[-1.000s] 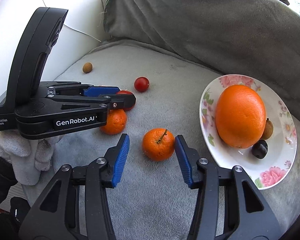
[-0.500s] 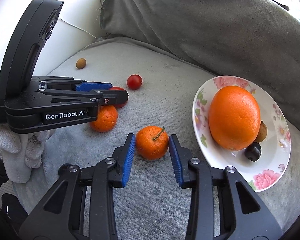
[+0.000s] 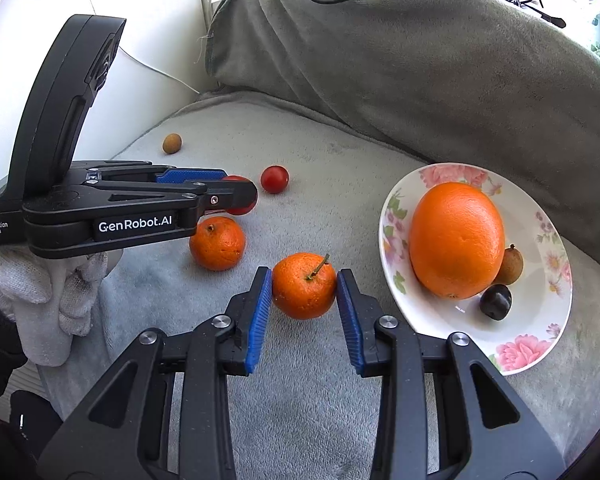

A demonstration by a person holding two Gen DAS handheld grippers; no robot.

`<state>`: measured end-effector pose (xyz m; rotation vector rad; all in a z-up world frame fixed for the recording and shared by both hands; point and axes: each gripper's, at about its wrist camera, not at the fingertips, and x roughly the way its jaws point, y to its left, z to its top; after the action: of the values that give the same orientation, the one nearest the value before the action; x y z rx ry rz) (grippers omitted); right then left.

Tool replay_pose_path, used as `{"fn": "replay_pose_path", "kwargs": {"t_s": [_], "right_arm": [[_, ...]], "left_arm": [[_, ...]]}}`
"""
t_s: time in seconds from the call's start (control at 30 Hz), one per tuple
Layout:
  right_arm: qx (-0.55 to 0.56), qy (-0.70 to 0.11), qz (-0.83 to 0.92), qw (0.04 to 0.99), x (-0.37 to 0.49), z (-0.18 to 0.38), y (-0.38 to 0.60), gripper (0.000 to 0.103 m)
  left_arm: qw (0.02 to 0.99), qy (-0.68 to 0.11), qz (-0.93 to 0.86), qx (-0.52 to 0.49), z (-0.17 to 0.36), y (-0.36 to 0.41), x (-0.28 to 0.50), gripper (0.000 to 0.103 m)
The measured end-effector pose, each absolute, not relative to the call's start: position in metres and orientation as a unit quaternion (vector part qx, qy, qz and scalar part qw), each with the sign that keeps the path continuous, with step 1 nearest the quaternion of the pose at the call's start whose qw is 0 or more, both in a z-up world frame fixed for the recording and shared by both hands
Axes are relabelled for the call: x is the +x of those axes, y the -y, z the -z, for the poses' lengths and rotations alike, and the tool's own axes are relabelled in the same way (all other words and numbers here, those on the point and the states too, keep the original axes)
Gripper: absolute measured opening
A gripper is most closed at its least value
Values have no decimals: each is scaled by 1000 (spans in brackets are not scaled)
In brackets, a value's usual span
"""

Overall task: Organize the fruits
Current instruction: 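Close the left gripper on the red tomato while the right gripper grasps the mandarin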

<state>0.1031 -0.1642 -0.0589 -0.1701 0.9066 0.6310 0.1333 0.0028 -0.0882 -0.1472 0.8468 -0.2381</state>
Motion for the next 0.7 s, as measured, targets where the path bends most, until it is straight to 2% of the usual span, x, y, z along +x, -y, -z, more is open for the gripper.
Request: {"fn": "replay_pose_path", "kwargs": {"t_s": [0.7], "right_arm": [[-28, -396, -256, 881, 105, 23, 241, 35]], "left_arm": [[910, -377, 164, -49, 54, 53, 144, 32]]}}
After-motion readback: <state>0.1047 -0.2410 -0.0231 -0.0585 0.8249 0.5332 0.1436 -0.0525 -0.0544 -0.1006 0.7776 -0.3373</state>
